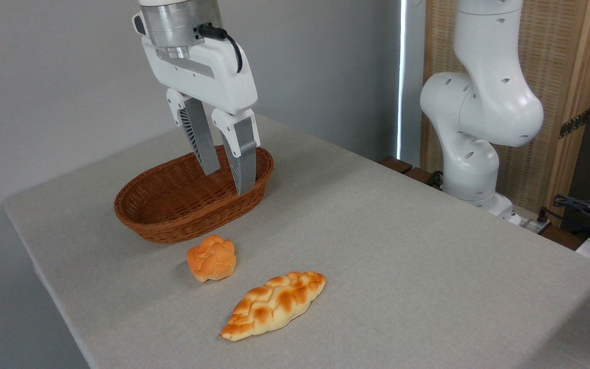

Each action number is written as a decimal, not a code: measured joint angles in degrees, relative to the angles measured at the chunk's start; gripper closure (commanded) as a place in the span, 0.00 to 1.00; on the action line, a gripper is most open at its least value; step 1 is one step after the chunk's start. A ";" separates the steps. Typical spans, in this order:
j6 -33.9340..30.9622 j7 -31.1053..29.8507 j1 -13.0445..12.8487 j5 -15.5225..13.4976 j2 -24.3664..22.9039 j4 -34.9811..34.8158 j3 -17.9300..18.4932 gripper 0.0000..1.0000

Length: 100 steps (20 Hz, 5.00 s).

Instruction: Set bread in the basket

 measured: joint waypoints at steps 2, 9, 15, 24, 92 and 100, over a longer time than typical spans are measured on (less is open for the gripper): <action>0.00 0.00 0.04 0.00 0.00 0.00 0.00 0.00; 0.00 0.00 0.04 0.00 0.00 -0.01 0.00 0.00; 0.00 0.00 0.04 0.00 0.00 -0.01 0.01 0.00; 0.00 0.00 0.04 0.00 0.00 -0.07 0.01 0.00; 29.34 0.00 -4.89 -1.38 7.40 -19.53 -1.58 0.56; 21.72 -0.05 -4.19 -2.59 3.31 -12.96 -1.05 0.55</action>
